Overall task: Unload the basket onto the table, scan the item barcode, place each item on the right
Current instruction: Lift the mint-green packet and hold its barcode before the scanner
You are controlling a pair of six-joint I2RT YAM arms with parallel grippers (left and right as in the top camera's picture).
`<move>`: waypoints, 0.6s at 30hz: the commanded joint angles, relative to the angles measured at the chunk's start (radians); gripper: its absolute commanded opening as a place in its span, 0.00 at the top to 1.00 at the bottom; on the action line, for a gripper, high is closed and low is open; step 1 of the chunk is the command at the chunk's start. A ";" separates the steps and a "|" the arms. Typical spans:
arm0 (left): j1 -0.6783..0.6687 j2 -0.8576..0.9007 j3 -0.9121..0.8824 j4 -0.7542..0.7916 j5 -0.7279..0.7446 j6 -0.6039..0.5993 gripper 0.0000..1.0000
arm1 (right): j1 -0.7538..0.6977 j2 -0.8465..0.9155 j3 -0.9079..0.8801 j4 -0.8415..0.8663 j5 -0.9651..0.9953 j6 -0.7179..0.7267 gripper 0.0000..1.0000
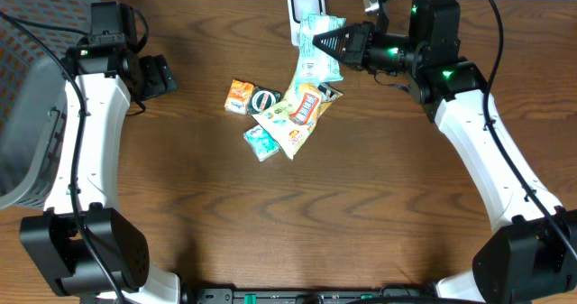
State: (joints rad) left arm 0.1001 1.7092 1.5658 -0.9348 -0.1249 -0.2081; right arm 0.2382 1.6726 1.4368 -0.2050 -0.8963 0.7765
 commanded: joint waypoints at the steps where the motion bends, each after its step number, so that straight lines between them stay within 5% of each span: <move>1: 0.002 0.010 -0.005 -0.002 0.002 0.009 0.03 | 0.003 -0.006 0.010 0.003 0.001 -0.019 0.99; 18: 0.002 0.010 -0.005 -0.002 0.002 0.009 0.03 | 0.003 -0.006 0.010 -0.054 0.056 -0.105 0.99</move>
State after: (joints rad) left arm 0.1001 1.7092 1.5654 -0.9348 -0.1249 -0.2081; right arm 0.2382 1.6726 1.4368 -0.2401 -0.8783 0.7082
